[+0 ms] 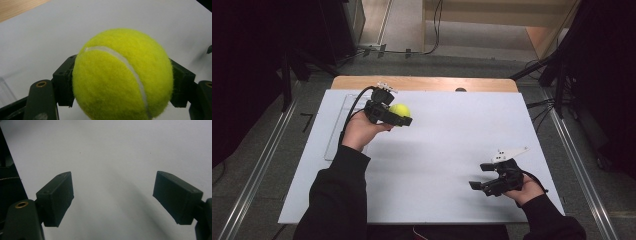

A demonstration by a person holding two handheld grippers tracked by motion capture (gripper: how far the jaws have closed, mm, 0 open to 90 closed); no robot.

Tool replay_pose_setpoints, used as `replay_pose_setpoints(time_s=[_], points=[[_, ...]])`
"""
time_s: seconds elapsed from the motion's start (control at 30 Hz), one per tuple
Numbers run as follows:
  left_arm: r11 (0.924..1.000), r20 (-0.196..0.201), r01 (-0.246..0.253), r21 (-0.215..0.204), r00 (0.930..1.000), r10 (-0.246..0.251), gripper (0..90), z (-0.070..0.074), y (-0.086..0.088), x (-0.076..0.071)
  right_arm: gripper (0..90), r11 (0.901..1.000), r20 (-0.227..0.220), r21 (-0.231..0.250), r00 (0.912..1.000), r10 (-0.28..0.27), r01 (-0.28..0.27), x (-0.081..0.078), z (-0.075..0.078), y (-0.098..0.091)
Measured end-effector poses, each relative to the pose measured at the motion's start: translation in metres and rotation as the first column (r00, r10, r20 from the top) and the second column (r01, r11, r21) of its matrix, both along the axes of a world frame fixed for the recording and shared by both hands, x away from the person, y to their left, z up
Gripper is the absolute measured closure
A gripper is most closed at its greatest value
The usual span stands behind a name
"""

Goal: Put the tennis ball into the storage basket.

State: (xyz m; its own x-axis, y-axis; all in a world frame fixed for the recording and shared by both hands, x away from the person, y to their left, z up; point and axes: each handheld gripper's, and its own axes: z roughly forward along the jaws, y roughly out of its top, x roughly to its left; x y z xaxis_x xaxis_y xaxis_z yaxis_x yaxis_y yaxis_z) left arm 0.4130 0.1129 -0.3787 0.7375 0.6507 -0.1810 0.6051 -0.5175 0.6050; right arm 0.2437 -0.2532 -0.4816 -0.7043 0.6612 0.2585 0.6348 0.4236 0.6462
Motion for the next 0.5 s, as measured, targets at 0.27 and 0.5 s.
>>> replay_pose_setpoints(time_s=[0.27, 0.5], points=[[0.9996, 0.002, -0.029, 0.008, 0.9996, 0.029, 26.3, 0.001, 0.011, 0.000, 14.8, 1.0000, 0.002, 0.002, 1.0000, 0.005, -0.005, 0.001, 0.000, 0.001], [0.9986, 0.004, -0.052, 0.004, 0.9986, 0.052, 26.3, 0.002, 0.019, 0.000, 14.8, 1.0000, -0.001, 0.001, 1.0000, 0.010, -0.010, 0.002, 0.000, 0.002]])
